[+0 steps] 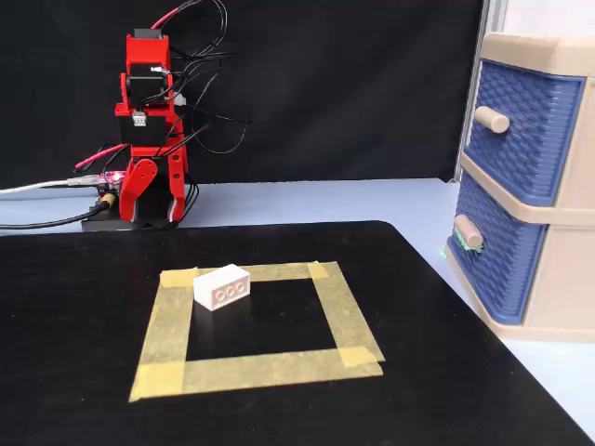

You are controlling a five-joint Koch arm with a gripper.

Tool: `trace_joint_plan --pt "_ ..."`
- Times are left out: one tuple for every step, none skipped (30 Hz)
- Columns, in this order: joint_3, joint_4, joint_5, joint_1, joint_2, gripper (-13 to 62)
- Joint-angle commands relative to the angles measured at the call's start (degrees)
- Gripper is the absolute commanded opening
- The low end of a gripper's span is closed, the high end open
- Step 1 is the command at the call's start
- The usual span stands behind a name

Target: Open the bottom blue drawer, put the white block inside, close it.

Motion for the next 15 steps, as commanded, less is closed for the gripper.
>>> trace_joint_plan --pt "0.4 7.7 -0.2 -0.3 2.6 34.5" --pt "0.4 7.7 -0.2 -0.3 2.6 34.5" --pt "0.4 7.6 -0.3 -0.3 2.6 34.5" --pt "0.4 7.7 -0.2 -0.3 2.6 34.5" --pt "0.4 7.6 -0.3 -0.3 2.6 34.5" --pt "0.4 7.7 -0.2 -0.3 2.6 34.5" --pt "0.4 7.7 -0.2 -0.3 2.6 34.5" --pt "0.4 7.6 -0.3 -0.3 2.6 34.4" --pt "0.3 7.6 -0.3 -0.3 2.6 34.5" --pt "0.2 7.8 -0.4 -0.3 2.6 34.4" --pt "-0.8 8.4 -0.4 -0.3 2.6 34.4" --pt "-5.3 9.1 -0.6 -0.4 2.6 34.3" --pt "-9.9 9.5 -0.7 -0.5 2.6 34.1" --pt "-14.6 9.5 -0.8 -0.7 2.6 34.1" --pt "-19.2 9.2 -1.2 -1.2 2.5 34.0"
